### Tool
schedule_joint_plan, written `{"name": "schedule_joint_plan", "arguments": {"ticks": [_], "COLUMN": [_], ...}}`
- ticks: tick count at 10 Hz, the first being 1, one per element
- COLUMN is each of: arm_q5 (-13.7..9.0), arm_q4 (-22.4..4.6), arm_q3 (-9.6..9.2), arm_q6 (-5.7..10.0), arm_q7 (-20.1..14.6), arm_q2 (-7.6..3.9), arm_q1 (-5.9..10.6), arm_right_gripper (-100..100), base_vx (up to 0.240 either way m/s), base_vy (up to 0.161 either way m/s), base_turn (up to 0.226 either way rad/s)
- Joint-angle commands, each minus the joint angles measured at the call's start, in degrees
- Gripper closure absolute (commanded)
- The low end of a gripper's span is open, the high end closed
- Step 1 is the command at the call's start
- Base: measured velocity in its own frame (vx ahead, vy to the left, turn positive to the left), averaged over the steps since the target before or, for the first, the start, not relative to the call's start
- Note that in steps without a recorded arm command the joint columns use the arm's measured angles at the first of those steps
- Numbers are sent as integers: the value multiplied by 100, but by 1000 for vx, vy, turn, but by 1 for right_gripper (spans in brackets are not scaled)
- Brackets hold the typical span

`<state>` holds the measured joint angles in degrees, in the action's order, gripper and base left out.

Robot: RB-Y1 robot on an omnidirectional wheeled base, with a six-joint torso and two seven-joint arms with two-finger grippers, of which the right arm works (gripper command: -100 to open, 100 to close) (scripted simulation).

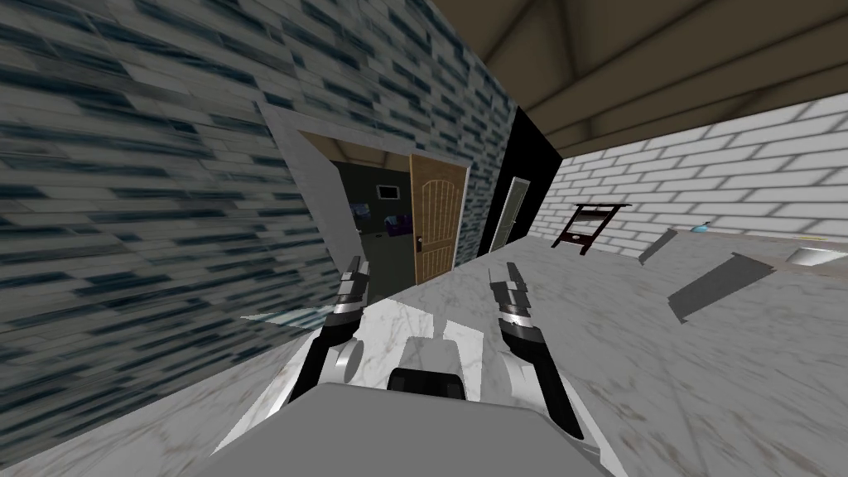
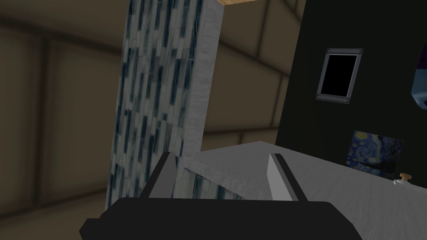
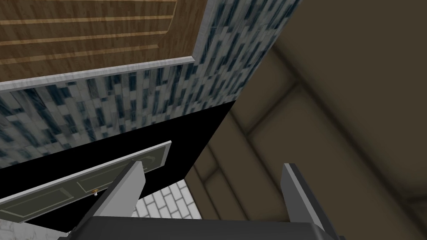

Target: Push the door open

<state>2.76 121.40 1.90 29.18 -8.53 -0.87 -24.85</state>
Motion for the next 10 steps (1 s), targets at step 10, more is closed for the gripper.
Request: {"name": "schedule_joint_plan", "arguments": {"ticks": [10], "arm_q5": [-107], "arm_q4": [-1727], "arm_q3": [16], "arm_q6": [44], "arm_q7": [164], "arm_q2": [-206], "arm_q1": [1073], "arm_right_gripper": [-100], "base_vx": [98], "base_vy": [-17], "base_turn": [78]}}
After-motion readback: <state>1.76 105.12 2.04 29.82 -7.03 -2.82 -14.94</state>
